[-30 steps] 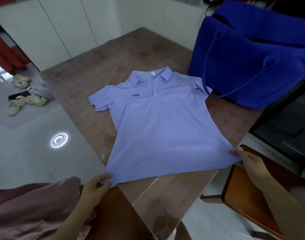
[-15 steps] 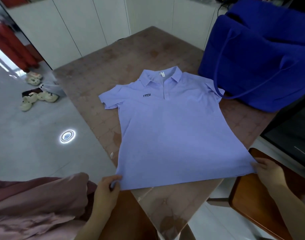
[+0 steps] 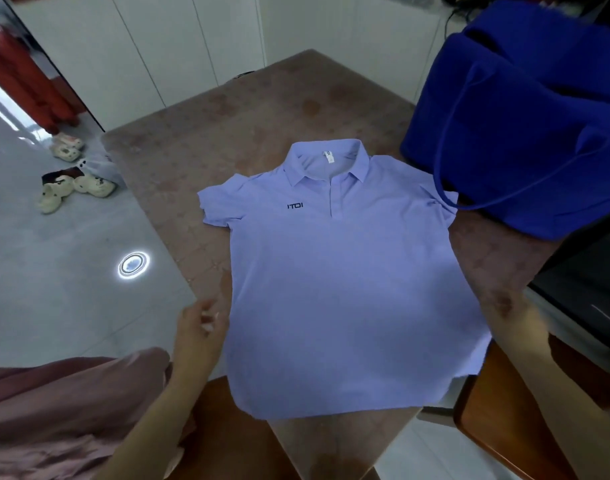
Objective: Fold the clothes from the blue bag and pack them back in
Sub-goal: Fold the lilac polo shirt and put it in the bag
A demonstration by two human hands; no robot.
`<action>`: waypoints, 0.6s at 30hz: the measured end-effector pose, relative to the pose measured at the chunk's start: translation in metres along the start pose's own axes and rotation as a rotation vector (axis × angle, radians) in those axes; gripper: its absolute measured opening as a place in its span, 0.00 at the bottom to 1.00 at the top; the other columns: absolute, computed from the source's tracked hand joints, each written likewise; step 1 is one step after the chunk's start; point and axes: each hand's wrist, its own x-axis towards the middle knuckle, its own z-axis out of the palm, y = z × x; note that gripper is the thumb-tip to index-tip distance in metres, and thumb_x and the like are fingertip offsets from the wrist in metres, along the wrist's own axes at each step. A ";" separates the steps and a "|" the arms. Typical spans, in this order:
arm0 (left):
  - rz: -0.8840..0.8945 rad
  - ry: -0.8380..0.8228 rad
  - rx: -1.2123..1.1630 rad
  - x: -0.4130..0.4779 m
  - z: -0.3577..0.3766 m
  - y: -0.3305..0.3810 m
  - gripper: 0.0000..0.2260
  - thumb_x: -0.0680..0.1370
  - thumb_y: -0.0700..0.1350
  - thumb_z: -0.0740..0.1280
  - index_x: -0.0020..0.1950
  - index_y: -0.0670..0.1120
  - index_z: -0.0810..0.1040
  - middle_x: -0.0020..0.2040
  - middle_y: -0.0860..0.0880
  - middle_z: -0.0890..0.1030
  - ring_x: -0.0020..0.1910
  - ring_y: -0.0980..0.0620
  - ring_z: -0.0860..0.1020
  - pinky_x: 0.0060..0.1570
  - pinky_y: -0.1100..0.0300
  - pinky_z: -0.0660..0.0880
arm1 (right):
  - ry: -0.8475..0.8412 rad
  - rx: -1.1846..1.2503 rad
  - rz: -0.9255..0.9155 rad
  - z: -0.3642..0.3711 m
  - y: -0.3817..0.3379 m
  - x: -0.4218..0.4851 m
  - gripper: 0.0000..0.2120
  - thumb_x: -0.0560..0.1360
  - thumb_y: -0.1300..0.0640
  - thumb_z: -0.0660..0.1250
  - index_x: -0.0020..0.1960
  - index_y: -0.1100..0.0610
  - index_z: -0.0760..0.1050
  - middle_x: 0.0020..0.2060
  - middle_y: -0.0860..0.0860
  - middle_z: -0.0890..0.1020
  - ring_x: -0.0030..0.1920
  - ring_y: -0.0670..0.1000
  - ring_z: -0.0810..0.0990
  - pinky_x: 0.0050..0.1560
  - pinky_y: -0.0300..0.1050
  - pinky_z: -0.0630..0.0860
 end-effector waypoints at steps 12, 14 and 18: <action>-0.210 0.075 -0.413 0.179 0.035 0.061 0.11 0.74 0.37 0.68 0.33 0.43 0.70 0.28 0.48 0.73 0.29 0.54 0.73 0.25 0.64 0.69 | -0.153 0.138 -0.400 0.056 -0.162 0.122 0.14 0.74 0.53 0.68 0.58 0.56 0.77 0.52 0.57 0.79 0.48 0.55 0.79 0.49 0.47 0.75; -0.179 0.073 -0.414 0.198 0.043 0.062 0.07 0.76 0.36 0.68 0.42 0.36 0.72 0.31 0.46 0.75 0.27 0.59 0.76 0.24 0.66 0.71 | -0.136 0.119 -0.415 0.052 -0.171 0.145 0.14 0.75 0.53 0.68 0.59 0.56 0.77 0.54 0.56 0.79 0.50 0.56 0.79 0.50 0.47 0.75; -0.197 0.117 -0.135 0.253 0.052 0.055 0.33 0.67 0.57 0.71 0.59 0.33 0.69 0.54 0.36 0.76 0.52 0.41 0.77 0.47 0.49 0.77 | -0.098 0.026 -0.468 0.035 -0.174 0.203 0.18 0.76 0.57 0.65 0.65 0.60 0.72 0.62 0.61 0.76 0.60 0.61 0.75 0.61 0.50 0.70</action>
